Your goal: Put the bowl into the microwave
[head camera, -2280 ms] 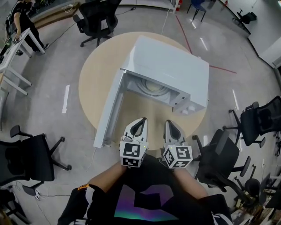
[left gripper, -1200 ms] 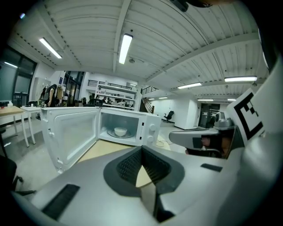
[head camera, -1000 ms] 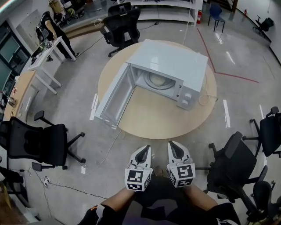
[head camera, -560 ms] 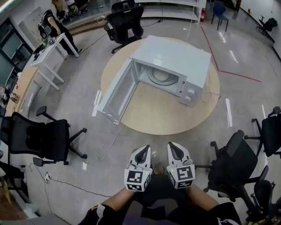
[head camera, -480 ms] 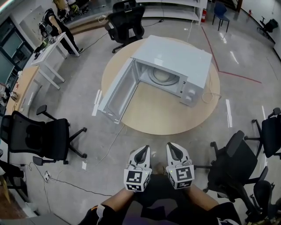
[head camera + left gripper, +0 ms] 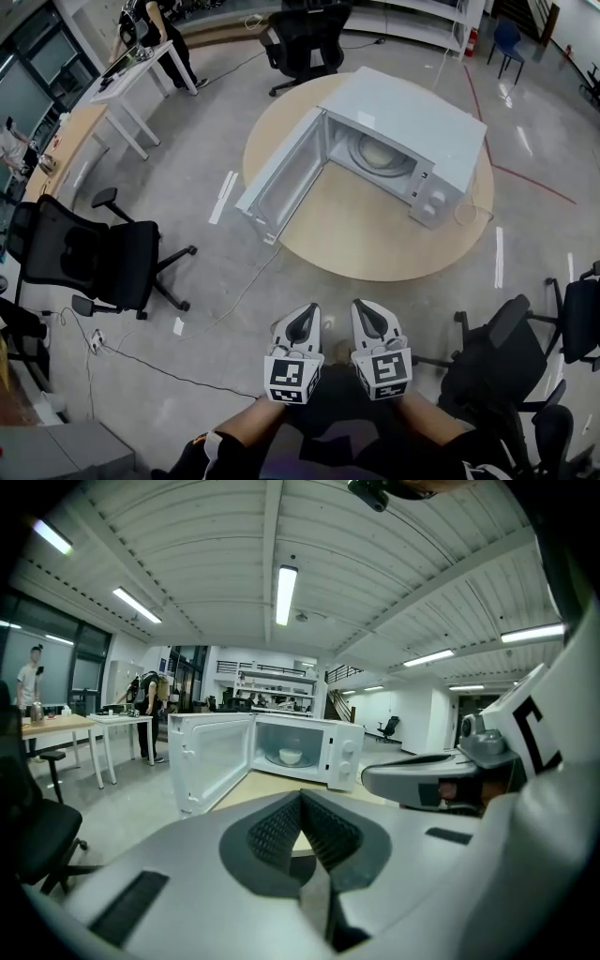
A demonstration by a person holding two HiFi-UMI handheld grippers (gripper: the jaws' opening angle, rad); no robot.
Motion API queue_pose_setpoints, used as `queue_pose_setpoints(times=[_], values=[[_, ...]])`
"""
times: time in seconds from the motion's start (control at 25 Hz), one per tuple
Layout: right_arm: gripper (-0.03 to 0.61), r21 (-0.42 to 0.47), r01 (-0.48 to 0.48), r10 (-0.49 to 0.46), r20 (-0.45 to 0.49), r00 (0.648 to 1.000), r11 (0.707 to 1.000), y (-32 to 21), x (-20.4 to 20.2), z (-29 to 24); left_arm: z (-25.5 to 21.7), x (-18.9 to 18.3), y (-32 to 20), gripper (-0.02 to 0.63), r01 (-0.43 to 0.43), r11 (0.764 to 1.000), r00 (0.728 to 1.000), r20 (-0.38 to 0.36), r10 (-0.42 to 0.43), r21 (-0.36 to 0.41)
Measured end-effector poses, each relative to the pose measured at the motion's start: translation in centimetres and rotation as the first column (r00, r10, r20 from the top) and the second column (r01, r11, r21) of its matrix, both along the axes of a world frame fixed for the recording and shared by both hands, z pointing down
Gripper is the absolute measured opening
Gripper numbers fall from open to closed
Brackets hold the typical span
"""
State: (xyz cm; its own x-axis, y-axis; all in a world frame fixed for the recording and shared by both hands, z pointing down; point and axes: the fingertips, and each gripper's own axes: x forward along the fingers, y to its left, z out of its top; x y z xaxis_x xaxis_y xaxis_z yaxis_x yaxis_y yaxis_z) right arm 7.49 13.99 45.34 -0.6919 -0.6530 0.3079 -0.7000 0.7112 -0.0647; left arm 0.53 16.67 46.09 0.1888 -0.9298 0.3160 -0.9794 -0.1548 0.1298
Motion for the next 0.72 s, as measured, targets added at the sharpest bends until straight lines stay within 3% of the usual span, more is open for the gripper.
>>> queue_pose_setpoints(times=[0.24,0.72], values=[[0.015,0.005,0.034,-0.034,-0.014,0.999,0.999,0.83,-0.81,0.03,0.14,-1.05,0.81,0.046,0.041,0.999,0.999,0.005,-0.041,0.001],[0.015,0.009,0.002,-0.002,-0.007,1.000,1.000,0.72,-0.31,-0.38,-0.76,-0.65,0.43,0.046,0.009,1.000,1.000,0.023,-0.009,0.026]])
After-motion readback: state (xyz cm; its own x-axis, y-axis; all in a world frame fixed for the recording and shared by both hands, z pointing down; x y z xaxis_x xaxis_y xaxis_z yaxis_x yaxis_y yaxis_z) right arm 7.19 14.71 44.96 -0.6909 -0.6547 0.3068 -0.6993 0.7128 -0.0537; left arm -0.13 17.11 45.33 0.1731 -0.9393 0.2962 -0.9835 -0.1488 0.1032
